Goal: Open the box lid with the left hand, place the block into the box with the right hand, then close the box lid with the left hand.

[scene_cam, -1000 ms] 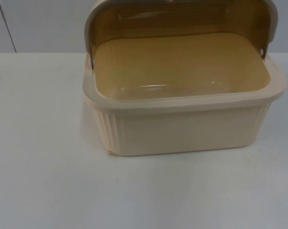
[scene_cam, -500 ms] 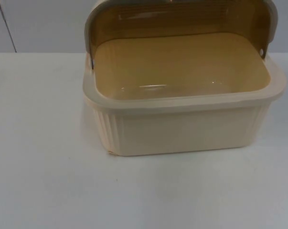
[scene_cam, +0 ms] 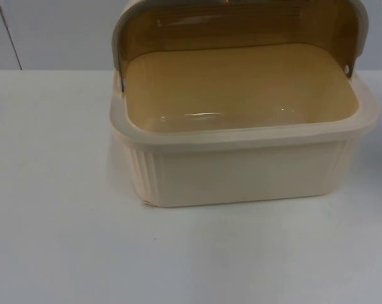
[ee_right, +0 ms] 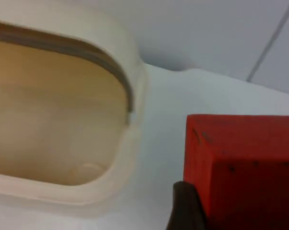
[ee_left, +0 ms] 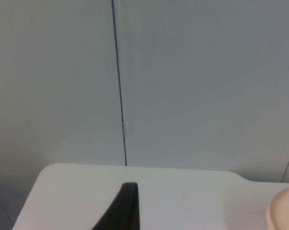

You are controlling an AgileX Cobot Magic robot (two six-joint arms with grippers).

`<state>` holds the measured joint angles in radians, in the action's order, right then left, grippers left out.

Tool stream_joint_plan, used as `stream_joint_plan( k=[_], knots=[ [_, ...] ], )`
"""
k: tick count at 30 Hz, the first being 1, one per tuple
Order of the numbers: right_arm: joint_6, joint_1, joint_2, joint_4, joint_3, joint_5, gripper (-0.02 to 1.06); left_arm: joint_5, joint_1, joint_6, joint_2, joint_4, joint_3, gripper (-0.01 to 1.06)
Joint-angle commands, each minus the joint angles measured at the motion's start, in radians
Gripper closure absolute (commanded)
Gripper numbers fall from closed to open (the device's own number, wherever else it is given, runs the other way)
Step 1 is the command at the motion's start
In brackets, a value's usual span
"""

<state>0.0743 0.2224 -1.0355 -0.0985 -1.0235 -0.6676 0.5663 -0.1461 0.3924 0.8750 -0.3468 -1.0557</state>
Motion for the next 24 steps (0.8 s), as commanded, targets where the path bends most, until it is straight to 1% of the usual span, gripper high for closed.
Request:
stream_joint_plan(
  k=[1,4,5,6,10,11,14,16,22,24],
  knots=[
    [-0.014,0.035,0.013,-0.002,-0.005,0.0,1.04,-0.003,-0.004,0.005,0.002,0.02,0.004,-0.01],
    [-0.014,0.119,0.011,0.0,-0.005,0.014,1.04,-0.005,-0.004,0.005,0.002,0.025,0.004,-0.01],
    [-0.014,0.119,0.011,0.0,-0.005,0.014,1.04,-0.005,-0.004,0.005,0.002,0.025,0.004,-0.01],
    [-0.014,0.148,0.011,0.002,-0.005,0.025,1.04,-0.005,-0.004,0.005,0.002,0.025,0.004,-0.01],
    [-0.014,0.24,0.004,0.004,-0.005,0.102,1.04,-0.005,-0.004,0.005,0.002,0.025,0.004,-0.01],
    [-0.014,0.24,0.004,0.004,-0.005,0.102,1.04,-0.005,-0.004,0.005,0.002,0.025,0.004,-0.01],
    [-0.014,0.277,-0.015,0.004,-0.005,0.169,1.04,-0.007,-0.004,0.005,0.002,0.024,0.004,-0.01],
    [-0.014,0.29,-0.04,0.004,-0.003,0.198,1.04,-0.007,-0.004,0.005,0.002,0.024,0.004,-0.01],
    [-0.028,0.29,-0.117,0.007,-0.003,0.211,1.04,-0.007,-0.004,0.005,0.002,0.024,0.004,-0.01],
    [-0.037,0.29,-0.172,0.019,-0.002,0.215,1.04,-0.007,-0.004,0.005,0.002,0.024,0.004,-0.01]
  ],
)
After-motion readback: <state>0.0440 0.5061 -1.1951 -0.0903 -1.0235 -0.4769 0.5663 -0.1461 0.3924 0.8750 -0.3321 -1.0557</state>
